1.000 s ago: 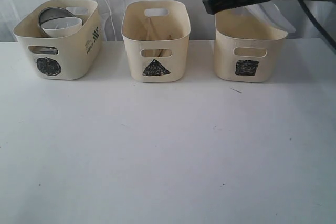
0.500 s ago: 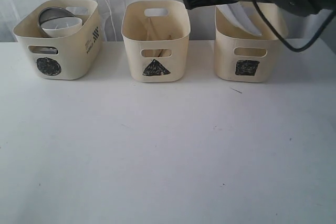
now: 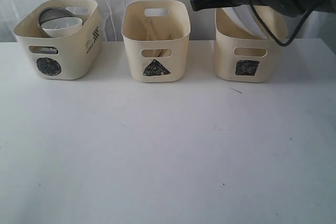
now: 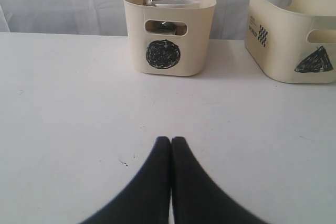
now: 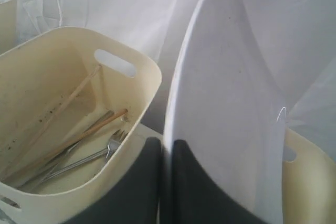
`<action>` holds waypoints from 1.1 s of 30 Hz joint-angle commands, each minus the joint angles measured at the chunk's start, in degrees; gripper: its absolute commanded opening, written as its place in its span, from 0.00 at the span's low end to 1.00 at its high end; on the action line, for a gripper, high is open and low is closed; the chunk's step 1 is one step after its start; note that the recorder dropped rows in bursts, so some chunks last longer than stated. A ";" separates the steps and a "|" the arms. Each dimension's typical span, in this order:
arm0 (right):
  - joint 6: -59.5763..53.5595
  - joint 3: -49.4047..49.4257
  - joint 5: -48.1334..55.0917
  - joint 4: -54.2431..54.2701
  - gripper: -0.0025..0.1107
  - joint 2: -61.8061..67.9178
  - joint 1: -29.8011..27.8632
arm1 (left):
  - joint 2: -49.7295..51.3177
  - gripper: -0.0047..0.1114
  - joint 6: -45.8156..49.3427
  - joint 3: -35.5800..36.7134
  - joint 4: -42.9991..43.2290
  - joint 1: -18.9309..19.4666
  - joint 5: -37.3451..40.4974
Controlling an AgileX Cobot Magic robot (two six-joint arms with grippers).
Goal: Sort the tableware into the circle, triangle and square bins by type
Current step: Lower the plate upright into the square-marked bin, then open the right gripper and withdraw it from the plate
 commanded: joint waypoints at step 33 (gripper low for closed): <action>4.04 19.16 -0.48 -0.75 0.16 -16.84 -1.51 | -0.25 0.04 0.00 0.20 -0.25 0.17 0.13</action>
